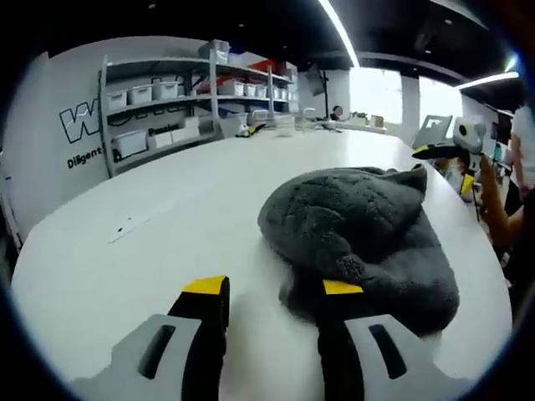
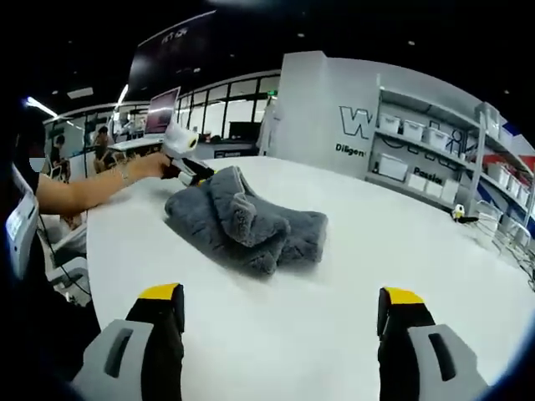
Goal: Open the folded towel by lifting each exposed corner and separating the folded layers until the towel lies flat within the target outline without major curled edges
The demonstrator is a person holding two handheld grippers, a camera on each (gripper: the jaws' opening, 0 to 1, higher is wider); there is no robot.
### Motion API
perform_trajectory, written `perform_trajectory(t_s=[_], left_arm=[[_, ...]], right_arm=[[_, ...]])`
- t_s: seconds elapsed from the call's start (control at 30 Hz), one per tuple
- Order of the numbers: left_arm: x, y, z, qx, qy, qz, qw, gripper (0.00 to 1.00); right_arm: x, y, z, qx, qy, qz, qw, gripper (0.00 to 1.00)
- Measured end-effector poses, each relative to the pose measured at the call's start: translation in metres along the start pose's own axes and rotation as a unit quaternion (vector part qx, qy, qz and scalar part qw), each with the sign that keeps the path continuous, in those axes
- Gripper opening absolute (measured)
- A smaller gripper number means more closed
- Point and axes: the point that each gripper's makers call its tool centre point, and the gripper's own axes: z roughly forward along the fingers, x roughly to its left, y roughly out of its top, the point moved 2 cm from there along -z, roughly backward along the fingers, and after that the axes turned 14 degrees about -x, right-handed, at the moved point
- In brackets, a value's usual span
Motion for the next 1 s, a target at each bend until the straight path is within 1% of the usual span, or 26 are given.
perform_trajectory(t_s=[0.03,0.1,0.13,0.23,0.27,0.37,0.43,0.5,0.63,0.73,0.77,0.87,0.93,1.0], left_arm=[[-0.002,-0.002,0.003,0.003,-0.007,0.000,1.0000,0.31],[-0.003,-0.005,0.006,0.006,-0.012,0.000,0.9999,0.29],[-0.004,-0.006,0.006,0.008,-0.015,-0.006,0.9998,0.26],[-0.011,-0.007,0.006,0.002,-0.032,-0.015,0.9994,0.16],[-0.013,-0.008,0.005,0.003,-0.037,-0.011,0.9993,0.14],[-0.016,-0.008,0.004,0.007,-0.036,0.014,0.9992,0.09],[-0.018,-0.008,0.005,0.013,-0.036,0.025,0.9990,0.07],[-0.018,-0.008,0.005,0.018,-0.036,0.039,0.9984,0.06],[-0.017,-0.008,0.006,0.026,-0.033,0.053,0.9977,0.06],[-0.016,-0.009,0.004,0.029,-0.029,0.060,0.9974,0.06],[-0.015,-0.009,0.004,0.029,-0.028,0.062,0.9973,0.06],[-0.007,-0.010,0.001,0.028,-0.013,0.051,0.9982,0.06],[-0.002,-0.011,-0.002,0.027,-0.008,0.050,0.9984,0.06],[0.003,-0.012,-0.005,0.027,0.004,0.052,0.9983,0.06]], right_arm=[[0.000,0.001,0.000,-0.002,0.001,0.002,1.0000,0.98],[-0.001,0.002,0.000,-0.005,0.001,0.002,1.0000,0.98],[-0.002,0.002,0.000,-0.004,0.001,0.001,1.0000,0.98],[-0.003,0.003,0.000,-0.004,0.000,0.001,1.0000,0.97],[-0.003,0.003,0.001,-0.005,0.001,0.002,1.0000,0.97],[-0.004,0.002,0.001,-0.003,-0.001,0.004,1.0000,0.97],[-0.005,0.004,0.002,-0.014,-0.005,0.017,0.9997,0.96],[-0.005,0.006,0.001,-0.017,-0.004,0.020,0.9996,0.96],[-0.004,0.006,0.000,-0.011,-0.007,0.011,0.9999,0.96],[0.001,0.007,0.001,-0.010,0.006,0.009,0.9999,0.96],[0.003,0.007,0.002,-0.011,0.011,0.005,0.9999,0.96],[0.003,0.008,0.005,-0.006,0.012,-0.002,0.9999,0.96],[0.003,0.008,0.006,-0.005,0.013,-0.004,0.9999,0.96],[0.005,0.009,0.007,-0.005,0.015,-0.005,0.9999,0.96]])
